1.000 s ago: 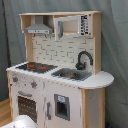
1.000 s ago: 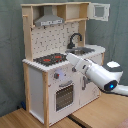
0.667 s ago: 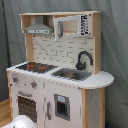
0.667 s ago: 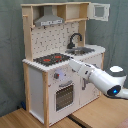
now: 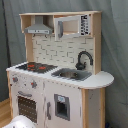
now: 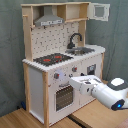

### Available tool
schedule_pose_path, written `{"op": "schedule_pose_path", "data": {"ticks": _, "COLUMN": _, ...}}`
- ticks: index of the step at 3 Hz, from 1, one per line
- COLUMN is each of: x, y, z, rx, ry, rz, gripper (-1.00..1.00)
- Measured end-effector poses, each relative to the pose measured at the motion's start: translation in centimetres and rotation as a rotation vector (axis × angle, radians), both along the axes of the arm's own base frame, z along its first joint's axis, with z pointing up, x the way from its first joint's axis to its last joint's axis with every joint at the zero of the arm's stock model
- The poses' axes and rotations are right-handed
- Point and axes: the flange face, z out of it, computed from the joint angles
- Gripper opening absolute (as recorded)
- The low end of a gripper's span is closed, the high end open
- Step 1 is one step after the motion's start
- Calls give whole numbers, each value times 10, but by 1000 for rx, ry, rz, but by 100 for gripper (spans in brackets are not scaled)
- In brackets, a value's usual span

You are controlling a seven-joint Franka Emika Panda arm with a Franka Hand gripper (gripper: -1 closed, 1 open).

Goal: Play with the kitchen

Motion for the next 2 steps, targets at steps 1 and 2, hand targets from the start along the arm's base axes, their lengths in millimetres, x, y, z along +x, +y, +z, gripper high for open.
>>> {"op": "schedule_pose_path", "data": {"ticks": 1, "x": 4, "y": -26, "z": -14, "rx": -34, "ry": 22, "rz": -32, "gripper": 100}}
{"op": "schedule_pose_path", "data": {"ticks": 2, "x": 4, "y": -56, "z": -11, "rx": -47, "ry": 36, "rz": -49, "gripper": 100}}
